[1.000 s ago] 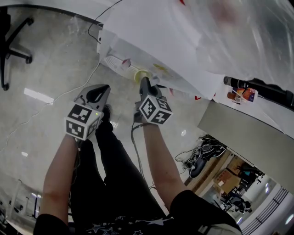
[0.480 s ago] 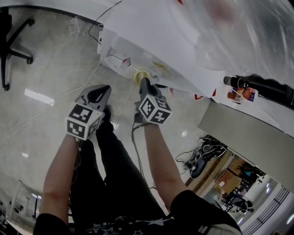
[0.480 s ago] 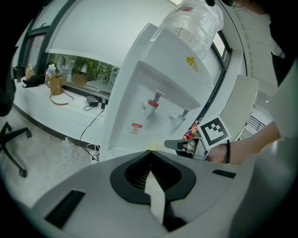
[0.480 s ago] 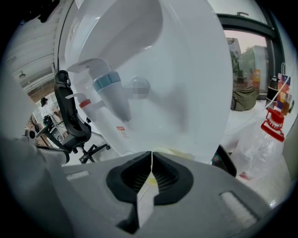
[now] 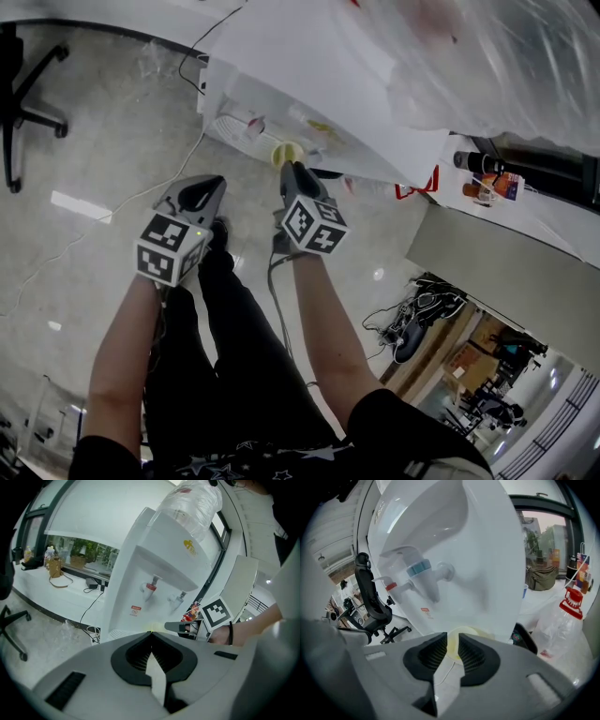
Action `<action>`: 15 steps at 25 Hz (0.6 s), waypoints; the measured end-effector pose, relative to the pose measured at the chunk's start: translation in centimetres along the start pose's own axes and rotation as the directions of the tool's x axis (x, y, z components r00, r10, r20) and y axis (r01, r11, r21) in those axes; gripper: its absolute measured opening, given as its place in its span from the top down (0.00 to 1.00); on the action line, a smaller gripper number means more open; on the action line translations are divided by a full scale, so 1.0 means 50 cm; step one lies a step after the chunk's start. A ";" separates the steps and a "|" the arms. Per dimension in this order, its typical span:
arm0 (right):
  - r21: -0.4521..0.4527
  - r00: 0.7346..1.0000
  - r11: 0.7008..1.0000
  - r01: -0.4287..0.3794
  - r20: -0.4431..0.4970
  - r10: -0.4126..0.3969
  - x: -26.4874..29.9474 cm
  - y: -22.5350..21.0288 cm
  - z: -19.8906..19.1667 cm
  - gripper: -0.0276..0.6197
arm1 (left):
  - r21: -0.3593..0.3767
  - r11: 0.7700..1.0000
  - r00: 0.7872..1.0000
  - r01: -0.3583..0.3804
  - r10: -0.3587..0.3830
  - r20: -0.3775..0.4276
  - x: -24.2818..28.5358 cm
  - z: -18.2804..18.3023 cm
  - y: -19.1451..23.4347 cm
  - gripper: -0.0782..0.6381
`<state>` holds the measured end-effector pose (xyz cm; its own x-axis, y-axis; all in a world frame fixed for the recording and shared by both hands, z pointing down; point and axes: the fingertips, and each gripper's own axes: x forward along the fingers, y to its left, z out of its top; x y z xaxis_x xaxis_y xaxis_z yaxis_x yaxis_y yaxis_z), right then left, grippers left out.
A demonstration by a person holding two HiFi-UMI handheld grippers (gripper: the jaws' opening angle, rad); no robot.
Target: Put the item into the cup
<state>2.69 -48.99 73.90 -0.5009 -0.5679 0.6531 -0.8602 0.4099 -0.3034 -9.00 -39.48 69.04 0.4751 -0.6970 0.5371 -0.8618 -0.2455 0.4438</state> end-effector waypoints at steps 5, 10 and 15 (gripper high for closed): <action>0.026 1.000 1.000 0.006 0.021 -0.006 -0.041 0.014 -0.002 0.84 | 0.003 1.000 1.000 0.012 -0.012 0.007 -0.027 0.001 -0.014 0.88; 0.071 0.999 0.997 0.004 0.049 -0.008 -0.103 0.042 -0.003 0.84 | 0.031 0.999 1.000 0.031 -0.031 0.003 -0.074 0.009 -0.039 0.88; 0.085 0.996 0.996 0.021 0.080 -0.028 -0.176 0.071 0.000 0.86 | 0.052 0.997 0.999 0.052 -0.053 0.009 -0.126 0.021 -0.067 0.88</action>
<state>4.03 -42.54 67.04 -0.4831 -0.6343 0.6035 -0.8754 0.3361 -0.3474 -9.27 -34.98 63.40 0.5183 -0.6893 0.5062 -0.8439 -0.3162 0.4335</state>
